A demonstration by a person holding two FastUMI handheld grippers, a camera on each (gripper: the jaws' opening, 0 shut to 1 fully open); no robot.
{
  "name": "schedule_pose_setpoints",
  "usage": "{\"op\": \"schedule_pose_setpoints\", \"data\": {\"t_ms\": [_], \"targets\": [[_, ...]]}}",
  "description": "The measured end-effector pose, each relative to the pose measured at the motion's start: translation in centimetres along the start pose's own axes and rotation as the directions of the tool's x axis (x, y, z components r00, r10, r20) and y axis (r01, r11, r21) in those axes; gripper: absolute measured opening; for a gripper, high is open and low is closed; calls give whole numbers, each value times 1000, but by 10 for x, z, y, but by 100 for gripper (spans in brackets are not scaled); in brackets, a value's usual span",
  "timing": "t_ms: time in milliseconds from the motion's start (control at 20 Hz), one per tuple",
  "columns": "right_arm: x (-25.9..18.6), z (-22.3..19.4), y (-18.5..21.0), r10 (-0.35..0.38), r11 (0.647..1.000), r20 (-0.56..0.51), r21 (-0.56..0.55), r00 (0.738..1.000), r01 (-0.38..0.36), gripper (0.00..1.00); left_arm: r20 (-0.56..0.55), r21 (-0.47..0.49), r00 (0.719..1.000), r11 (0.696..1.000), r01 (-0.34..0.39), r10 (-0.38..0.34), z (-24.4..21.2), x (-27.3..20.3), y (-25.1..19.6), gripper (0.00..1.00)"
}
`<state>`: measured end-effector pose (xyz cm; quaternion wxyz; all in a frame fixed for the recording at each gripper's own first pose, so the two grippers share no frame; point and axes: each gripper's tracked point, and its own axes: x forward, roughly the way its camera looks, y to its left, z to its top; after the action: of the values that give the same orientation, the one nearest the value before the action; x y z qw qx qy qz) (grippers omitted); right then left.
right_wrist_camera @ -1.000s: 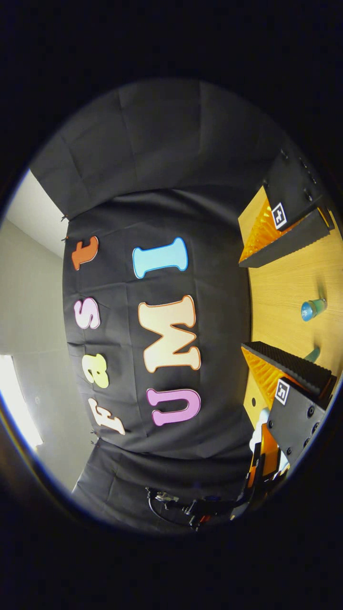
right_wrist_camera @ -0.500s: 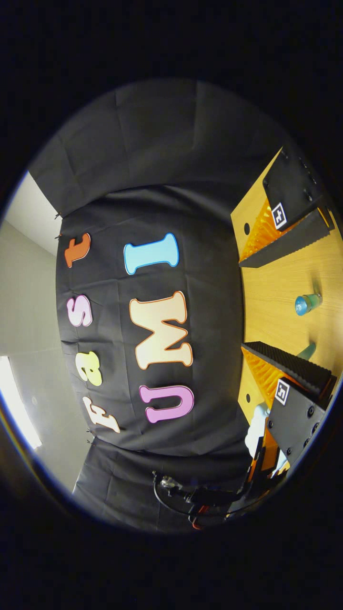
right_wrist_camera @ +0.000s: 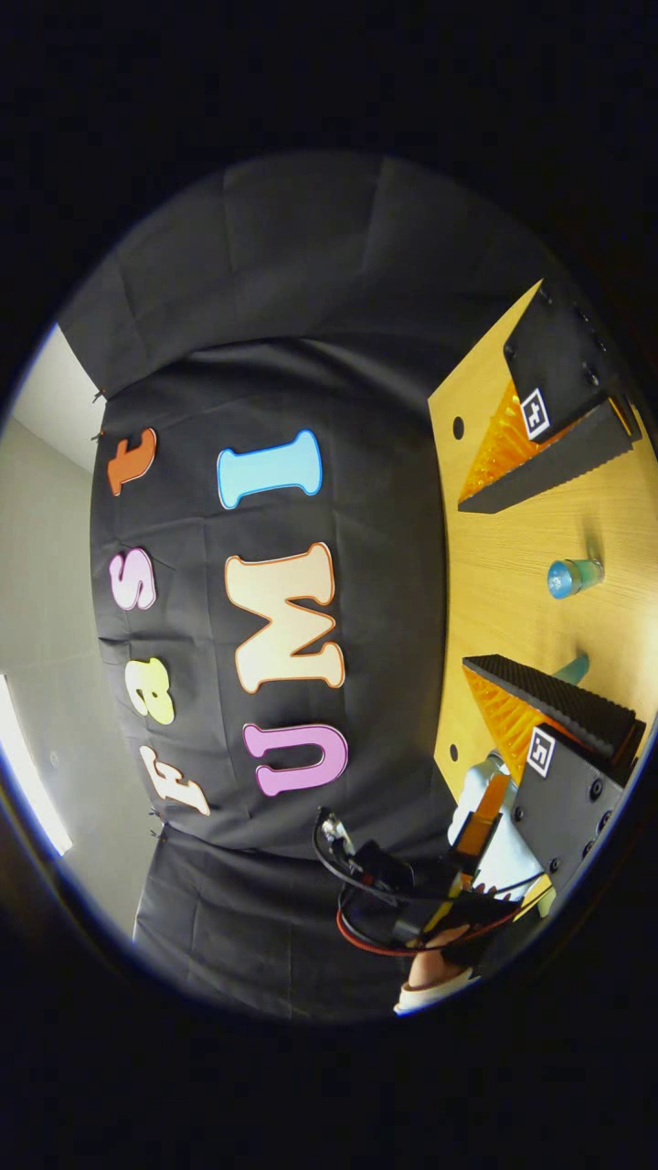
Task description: First open the suitcase, pack the skin care products into it, and then close the suitcase.
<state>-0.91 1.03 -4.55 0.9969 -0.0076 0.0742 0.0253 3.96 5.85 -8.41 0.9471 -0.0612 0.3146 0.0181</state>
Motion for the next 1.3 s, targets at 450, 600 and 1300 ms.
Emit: {"op": "schedule_pose_setpoints", "data": {"t_ms": [450, 600, 1300], "targets": [[-12, -8, -22, -51, 999, -25, 5, 998, 51, 96, -296, 1, 953, 998, -66, 64, -21, 48, 12, 92], [-15, -10, -30, -69, 998, -33, 8, 997, 69, 98, -349, -4, 934, 996, -86, 79, -28, 61, 15, 83], [-17, -22, -43, -95, 995, -77, 9, 993, 96, 98, -457, -26, 882, 990, -141, 114, -56, 94, 34, 28]]}}
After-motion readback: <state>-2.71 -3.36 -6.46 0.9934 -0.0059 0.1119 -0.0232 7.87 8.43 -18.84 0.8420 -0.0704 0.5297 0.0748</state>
